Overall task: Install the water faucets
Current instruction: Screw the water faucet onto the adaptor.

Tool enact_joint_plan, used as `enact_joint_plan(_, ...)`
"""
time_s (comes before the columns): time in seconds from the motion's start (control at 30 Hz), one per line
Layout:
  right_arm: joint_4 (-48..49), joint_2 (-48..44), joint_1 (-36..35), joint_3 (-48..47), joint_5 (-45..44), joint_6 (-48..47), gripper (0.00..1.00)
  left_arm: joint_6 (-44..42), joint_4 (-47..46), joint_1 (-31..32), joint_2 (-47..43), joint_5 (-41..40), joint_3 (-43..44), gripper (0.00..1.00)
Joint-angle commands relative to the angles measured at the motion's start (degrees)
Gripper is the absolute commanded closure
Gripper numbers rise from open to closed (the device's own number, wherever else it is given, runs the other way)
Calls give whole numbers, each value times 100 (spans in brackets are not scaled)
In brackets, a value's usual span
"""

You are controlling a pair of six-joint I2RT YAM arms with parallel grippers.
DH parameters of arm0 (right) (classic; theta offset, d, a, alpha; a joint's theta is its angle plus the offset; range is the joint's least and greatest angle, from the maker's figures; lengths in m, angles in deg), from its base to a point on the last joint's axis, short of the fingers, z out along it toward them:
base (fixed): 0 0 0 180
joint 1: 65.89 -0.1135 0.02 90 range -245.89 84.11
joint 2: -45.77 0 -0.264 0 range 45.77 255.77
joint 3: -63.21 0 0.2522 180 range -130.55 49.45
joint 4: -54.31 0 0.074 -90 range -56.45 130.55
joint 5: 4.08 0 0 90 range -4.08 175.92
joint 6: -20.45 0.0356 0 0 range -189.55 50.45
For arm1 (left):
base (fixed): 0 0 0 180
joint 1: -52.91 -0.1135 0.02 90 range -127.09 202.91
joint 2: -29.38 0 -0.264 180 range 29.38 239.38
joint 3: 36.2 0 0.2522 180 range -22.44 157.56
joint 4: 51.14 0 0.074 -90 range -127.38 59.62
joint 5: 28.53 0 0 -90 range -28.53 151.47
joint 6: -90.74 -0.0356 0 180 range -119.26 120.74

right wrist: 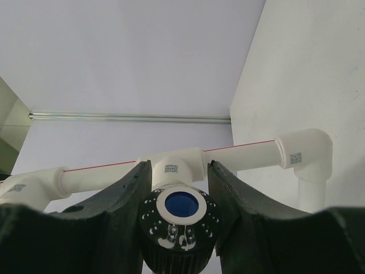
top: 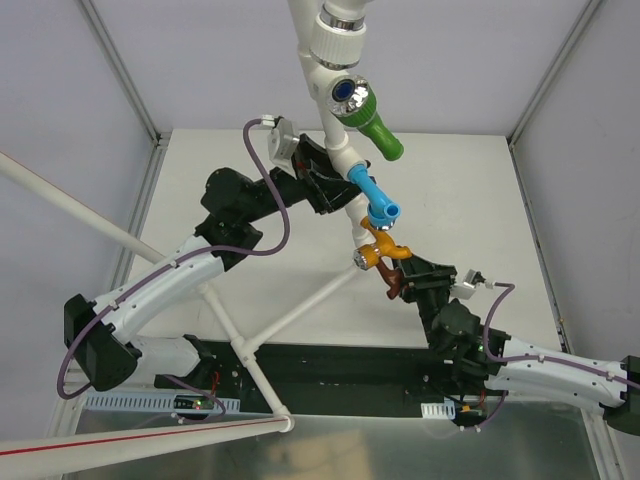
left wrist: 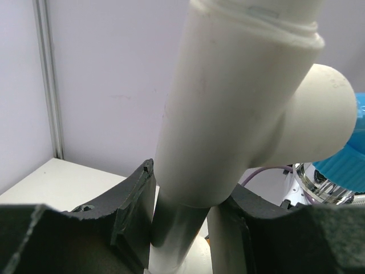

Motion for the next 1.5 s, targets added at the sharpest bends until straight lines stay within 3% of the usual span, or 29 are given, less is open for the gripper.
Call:
enact_joint_plan(0.0,-1052,22,23,311,-532,-339,51,364,294,-66,-16,226,-225,100)
enact_joint_plan(0.27,-1466,-584,23,451,-725,-707,33,179,206,-66,239,297,-391,100)
enact_joint_plan(0.5,-1949,-1217,23,469,-866,-1120,32,21,-57,-75,406,297,-593,100)
enact_joint_plan(0.67,-2661,-1103,23,232,-892,-1227,32,-137,-601,-66,661,516,-953,100)
enact_joint_plan(0.87,-2662,-813,23,214,-928,-1192,32,-392,-927,-66,723,622,-1524,100)
enact_joint_plan(1.1,-2512,-637,14,337,-928,-1253,32,-427,-2026,-75,503,218,-2746,100)
enact_joint_plan(1.3,-2363,-663,14,241,-901,-1683,30,-638,-1631,-66,345,191,-2940,100)
enact_joint_plan(1.47,-2266,-1128,14,205,-805,-2254,22,-840,-1324,-75,204,-2,-2984,100)
